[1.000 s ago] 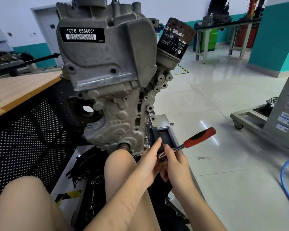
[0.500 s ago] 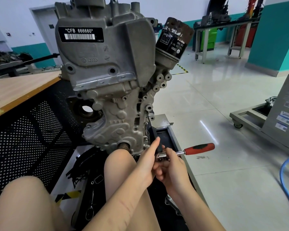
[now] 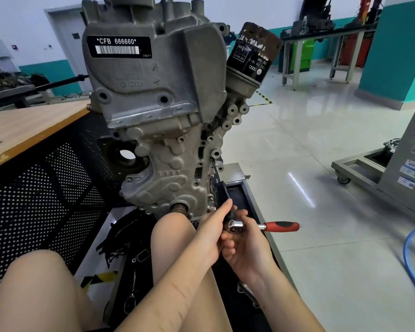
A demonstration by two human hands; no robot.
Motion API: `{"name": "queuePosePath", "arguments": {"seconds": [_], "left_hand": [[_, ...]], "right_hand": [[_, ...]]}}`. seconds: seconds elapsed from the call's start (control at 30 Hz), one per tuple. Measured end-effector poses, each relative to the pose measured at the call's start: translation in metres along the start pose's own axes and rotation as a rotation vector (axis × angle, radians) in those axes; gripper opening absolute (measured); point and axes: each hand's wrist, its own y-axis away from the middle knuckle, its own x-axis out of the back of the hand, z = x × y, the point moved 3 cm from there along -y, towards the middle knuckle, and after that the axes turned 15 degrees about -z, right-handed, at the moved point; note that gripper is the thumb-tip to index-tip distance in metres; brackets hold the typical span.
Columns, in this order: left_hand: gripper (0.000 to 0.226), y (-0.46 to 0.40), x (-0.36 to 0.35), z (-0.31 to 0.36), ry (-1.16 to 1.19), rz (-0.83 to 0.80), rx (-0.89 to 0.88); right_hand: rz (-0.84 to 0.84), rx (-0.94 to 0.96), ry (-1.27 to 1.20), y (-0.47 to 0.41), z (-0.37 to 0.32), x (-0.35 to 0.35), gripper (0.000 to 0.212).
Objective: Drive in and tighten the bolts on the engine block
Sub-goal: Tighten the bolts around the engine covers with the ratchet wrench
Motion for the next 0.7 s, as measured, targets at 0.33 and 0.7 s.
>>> {"name": "queuePosePath", "arguments": {"seconds": [0.33, 0.7], "left_hand": [[0.05, -0.0035, 0.0022, -0.0026, -0.059, 0.018, 0.029], [0.035, -0.0006, 0.0072, -0.0064, -0.076, -0.021, 0.067]], "right_hand": [[-0.03, -0.059, 0.077, 0.004, -0.0006, -0.0001, 0.018], [-0.019, -0.011, -0.001, 0.0066, 0.0062, -0.0026, 0.021]]}}
